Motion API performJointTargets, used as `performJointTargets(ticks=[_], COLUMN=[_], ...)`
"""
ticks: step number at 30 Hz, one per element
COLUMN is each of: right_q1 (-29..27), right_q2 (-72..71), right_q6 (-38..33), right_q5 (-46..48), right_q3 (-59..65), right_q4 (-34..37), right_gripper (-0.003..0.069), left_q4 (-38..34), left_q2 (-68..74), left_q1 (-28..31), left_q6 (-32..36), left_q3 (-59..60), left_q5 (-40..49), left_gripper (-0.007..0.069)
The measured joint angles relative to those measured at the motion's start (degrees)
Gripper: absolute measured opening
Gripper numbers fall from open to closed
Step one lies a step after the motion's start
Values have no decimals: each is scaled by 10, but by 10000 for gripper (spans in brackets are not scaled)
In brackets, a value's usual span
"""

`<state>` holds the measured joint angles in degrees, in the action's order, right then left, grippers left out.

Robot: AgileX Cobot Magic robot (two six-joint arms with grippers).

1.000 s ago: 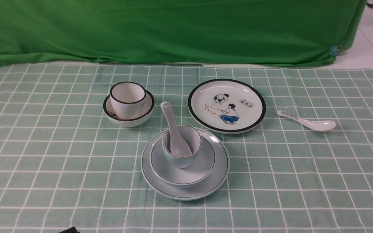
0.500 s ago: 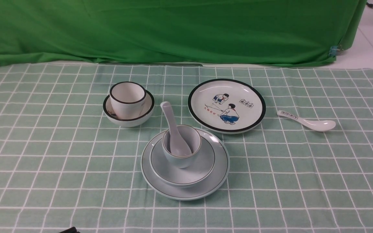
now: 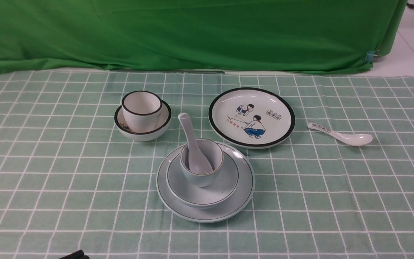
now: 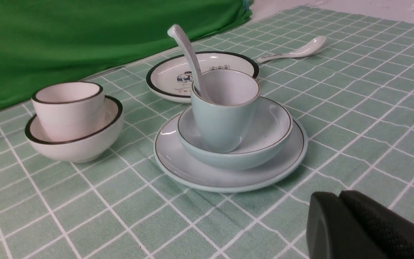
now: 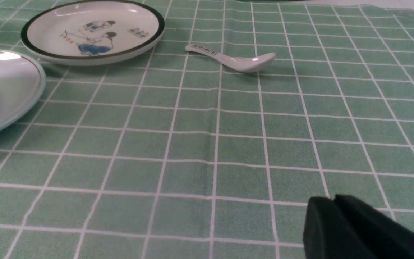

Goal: Place the bowls on the plates on the blue tablecloth, put the cups on the bowls, and place the spoons in the cups.

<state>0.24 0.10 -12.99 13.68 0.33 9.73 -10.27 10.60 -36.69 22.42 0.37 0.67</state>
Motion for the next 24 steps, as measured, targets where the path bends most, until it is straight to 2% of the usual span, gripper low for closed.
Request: performJointTargets(ticks=[4, 7, 9, 10, 11, 12, 18, 20, 24], right_q1=[0, 0, 0, 0, 0, 0, 0, 0, 0], right_q2=[0, 0, 0, 0, 0, 0, 0, 0, 0], right_q6=[0, 0, 0, 0, 0, 0, 0, 0, 0], right_q5=[0, 0, 0, 0, 0, 0, 0, 0, 0], right_q3=[0, 0, 0, 0, 0, 0, 0, 0, 0], right_q4=[0, 0, 0, 0, 0, 0, 0, 0, 0], right_gripper=[76, 83, 87, 87, 88, 88, 90, 90, 90], left_q4=[10, 14, 16, 17, 20, 22, 33, 33, 33], left_q2=[-2, -9, -25, -29, -42, -56, -103, -105, -105], left_q1=[5, 39, 126, 139, 186, 232, 364, 391, 403], left_q6=[0, 1, -21, -29, -55, -77, -135, -139, -140], left_q3=[0, 0, 0, 0, 0, 0, 0, 0, 0], left_q5=[-48, -82, -103, -104, -101, -91, 28, 94, 129], left_gripper=[11, 11, 11, 11, 11, 11, 11, 11, 11])
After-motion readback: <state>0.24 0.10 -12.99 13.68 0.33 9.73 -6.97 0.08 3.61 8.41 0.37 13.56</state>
